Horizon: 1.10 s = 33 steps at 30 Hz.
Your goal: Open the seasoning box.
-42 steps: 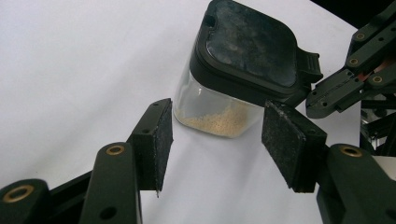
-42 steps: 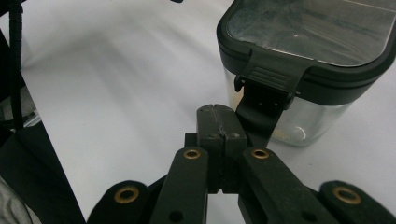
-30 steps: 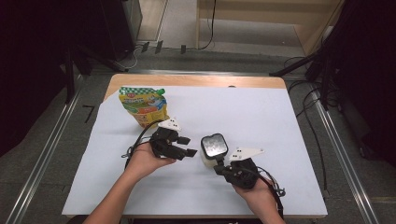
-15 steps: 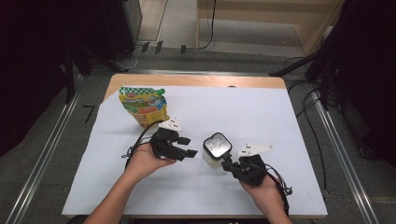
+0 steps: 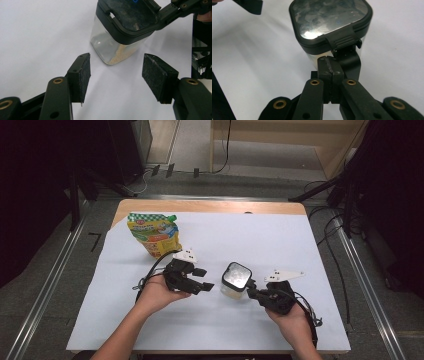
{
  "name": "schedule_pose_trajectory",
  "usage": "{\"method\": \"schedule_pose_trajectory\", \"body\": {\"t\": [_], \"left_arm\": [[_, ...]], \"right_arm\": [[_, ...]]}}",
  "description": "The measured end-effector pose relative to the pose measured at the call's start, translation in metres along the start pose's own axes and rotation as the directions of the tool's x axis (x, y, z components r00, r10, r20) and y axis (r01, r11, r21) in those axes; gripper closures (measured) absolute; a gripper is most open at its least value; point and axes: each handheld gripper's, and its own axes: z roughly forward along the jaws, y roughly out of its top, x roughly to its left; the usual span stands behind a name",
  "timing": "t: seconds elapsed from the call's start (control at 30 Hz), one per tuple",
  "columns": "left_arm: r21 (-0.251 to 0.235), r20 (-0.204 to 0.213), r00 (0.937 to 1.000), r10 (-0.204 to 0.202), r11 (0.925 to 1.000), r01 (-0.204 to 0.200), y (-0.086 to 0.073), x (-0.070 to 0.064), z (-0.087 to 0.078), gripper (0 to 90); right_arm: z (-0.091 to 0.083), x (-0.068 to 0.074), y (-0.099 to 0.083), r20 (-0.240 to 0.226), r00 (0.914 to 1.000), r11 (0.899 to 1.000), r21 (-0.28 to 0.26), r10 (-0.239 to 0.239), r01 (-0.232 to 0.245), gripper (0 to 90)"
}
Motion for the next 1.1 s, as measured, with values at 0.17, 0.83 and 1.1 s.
{"method": "schedule_pose_trajectory", "body": {"t": [0.17,0.83,1.1], "left_arm": [[0.003,0.007,1.0000,0.000,1.0000,0.000,0.001,-0.001,0.003,38.0],[0.001,0.028,0.9977,0.062,0.9981,-0.062,0.021,-0.009,0.020,28.6],[0.033,0.062,0.9951,0.077,0.9963,-0.079,0.035,-0.006,0.028,24.8]], "right_arm": [[-0.005,-0.009,0.000,0.009,0.9998,1.000,-0.007,0.020,-0.020,90.0],[-0.013,-0.027,0.001,0.036,0.9985,0.999,-0.026,0.042,-0.041,90.0],[-0.016,-0.033,0.002,0.041,0.9972,0.998,-0.031,0.063,-0.061,90.0]]}}
